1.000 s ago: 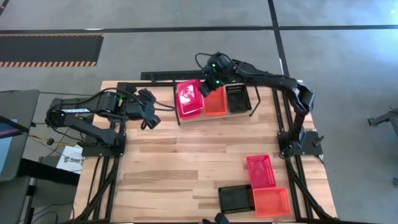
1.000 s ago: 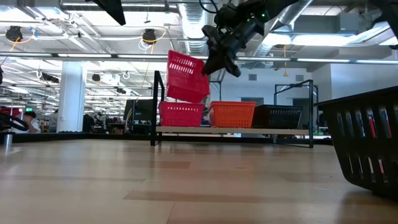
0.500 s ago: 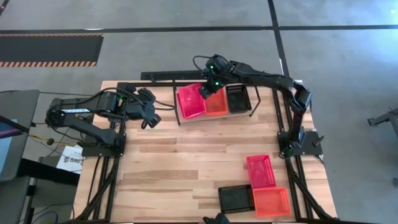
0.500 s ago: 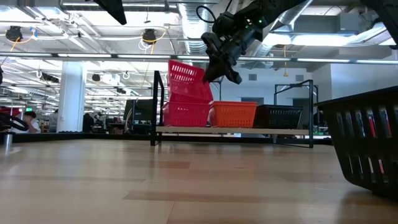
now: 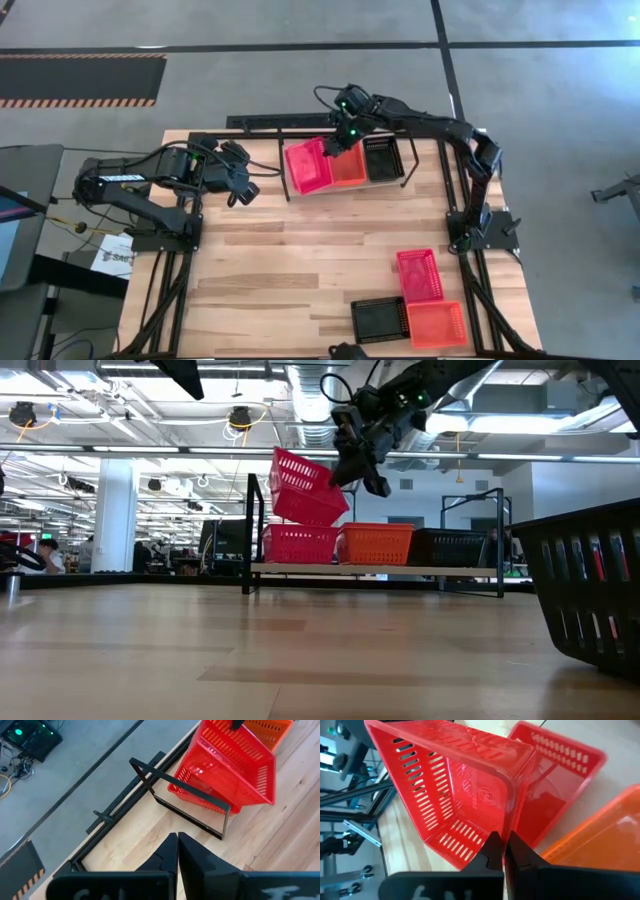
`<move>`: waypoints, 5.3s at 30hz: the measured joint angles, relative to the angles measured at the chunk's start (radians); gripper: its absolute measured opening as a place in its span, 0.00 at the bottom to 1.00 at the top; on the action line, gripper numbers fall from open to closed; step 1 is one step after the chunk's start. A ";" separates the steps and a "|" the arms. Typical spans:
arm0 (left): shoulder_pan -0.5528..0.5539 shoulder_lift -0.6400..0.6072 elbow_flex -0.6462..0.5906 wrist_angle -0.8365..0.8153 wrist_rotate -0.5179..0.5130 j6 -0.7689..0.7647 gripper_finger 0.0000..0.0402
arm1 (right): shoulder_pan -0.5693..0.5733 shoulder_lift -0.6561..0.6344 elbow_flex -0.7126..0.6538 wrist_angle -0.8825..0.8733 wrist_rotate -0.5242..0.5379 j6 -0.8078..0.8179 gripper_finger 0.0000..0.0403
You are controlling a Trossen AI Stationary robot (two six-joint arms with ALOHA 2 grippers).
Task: Stack baskets on shelf by color
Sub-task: Stack the left red bin into the red bin on the shelf, then stack the red bin into the red bin on the shelf
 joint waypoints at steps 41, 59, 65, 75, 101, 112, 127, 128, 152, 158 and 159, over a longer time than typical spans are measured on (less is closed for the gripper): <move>0.000 0.001 0.000 0.006 -0.004 -0.010 0.00 | -0.028 0.407 0.572 -0.414 0.019 -0.186 0.00; 0.000 0.001 0.000 0.006 -0.023 0.016 0.00 | 0.004 0.364 0.573 -0.449 0.218 -0.202 0.22; 0.000 0.001 0.000 0.006 -0.023 0.015 0.00 | 0.022 0.362 0.617 -0.457 0.217 -0.201 0.29; 0.000 0.001 0.000 0.006 -0.022 -0.003 0.00 | 0.167 0.362 0.662 -0.637 0.333 -0.246 0.09; 0.000 0.001 0.000 0.003 0.012 0.068 0.00 | 0.649 0.021 0.629 -0.898 0.689 0.353 0.05; 0.000 0.000 0.000 0.004 0.009 0.076 0.00 | 0.955 -0.362 -0.041 -0.905 0.711 1.154 0.07; 0.000 0.001 0.000 0.061 0.004 0.076 0.00 | 1.258 -0.428 -0.442 -0.739 0.494 1.832 0.41; 0.000 0.001 0.000 0.064 0.004 0.076 0.00 | 1.273 -0.428 -0.464 -0.717 0.492 1.860 0.43; 0.000 0.000 0.000 0.067 0.011 0.070 0.00 | 1.355 -0.428 -0.860 -0.264 0.473 1.946 0.39; 0.000 0.000 0.000 0.067 0.011 0.059 0.00 | 1.323 -0.429 -0.898 -0.176 0.473 1.895 0.06; 0.000 0.000 0.000 0.067 0.011 0.057 0.00 | 1.314 -0.431 -0.897 -0.181 0.473 1.871 0.04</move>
